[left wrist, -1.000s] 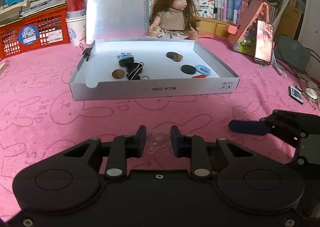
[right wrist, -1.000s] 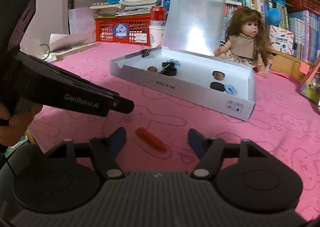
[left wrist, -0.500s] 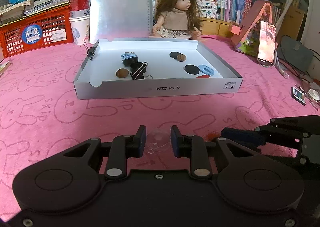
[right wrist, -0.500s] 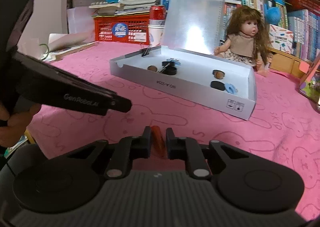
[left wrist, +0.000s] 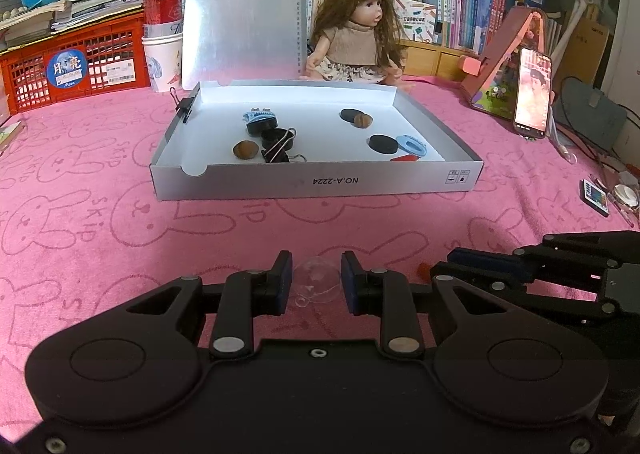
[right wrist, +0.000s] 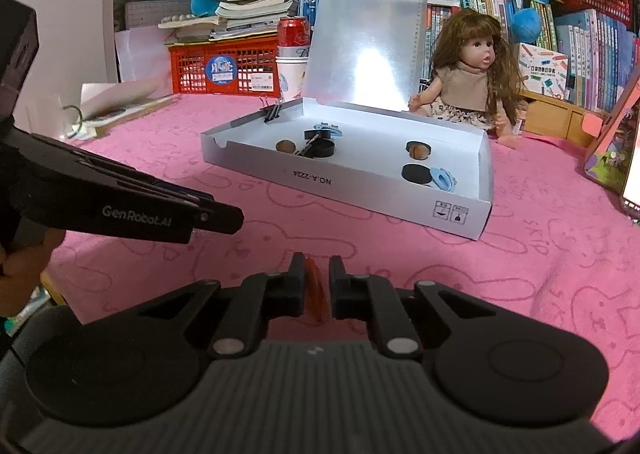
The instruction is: Organize rigid objects
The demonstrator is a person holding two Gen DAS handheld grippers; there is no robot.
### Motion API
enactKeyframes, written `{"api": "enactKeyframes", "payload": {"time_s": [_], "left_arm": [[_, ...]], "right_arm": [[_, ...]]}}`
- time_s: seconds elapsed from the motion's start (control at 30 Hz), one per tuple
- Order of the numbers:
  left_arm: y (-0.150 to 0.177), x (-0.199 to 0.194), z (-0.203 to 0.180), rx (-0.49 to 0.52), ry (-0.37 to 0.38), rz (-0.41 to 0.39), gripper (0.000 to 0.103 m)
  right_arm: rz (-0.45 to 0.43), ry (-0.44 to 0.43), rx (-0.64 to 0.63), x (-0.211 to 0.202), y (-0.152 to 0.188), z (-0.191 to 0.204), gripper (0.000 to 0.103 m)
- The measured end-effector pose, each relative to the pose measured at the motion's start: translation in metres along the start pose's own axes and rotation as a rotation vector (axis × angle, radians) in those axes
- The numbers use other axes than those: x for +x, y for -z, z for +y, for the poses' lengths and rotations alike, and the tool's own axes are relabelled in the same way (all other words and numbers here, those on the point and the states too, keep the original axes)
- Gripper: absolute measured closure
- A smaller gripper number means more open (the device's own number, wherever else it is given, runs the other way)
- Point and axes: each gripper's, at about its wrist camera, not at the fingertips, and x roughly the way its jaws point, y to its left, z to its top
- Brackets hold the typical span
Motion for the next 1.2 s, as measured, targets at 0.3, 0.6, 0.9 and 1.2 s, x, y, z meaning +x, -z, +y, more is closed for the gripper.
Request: {"api": "enactKeyframes", "payload": {"time_s": [0.3, 0.6, 0.9, 1.2], "left_arm": [[0.005, -0.001, 0.005, -0.001, -0.011, 0.01, 0.078], [0.006, -0.001, 0.008, -0.007, -0.023, 0.011, 0.078], [0.011, -0.003, 0.008, -0.034, -0.038, -0.001, 0.078], [0.014, -0.007, 0.013, -0.05, -0.044, -0.013, 0.078]], "right_arm": [[0.023, -0.015, -0.042, -0.01, 0.011, -0.002, 0.046], [0.04, 0.109, -0.046, -0.012, 0.013, -0.019, 0.042], [0.002, 0.265, 0.095, -0.016, 0.012, -0.029, 0.042], [-0.035, 0.166, 0.167, -0.028, 0.027, 0.004, 0.042]]}}
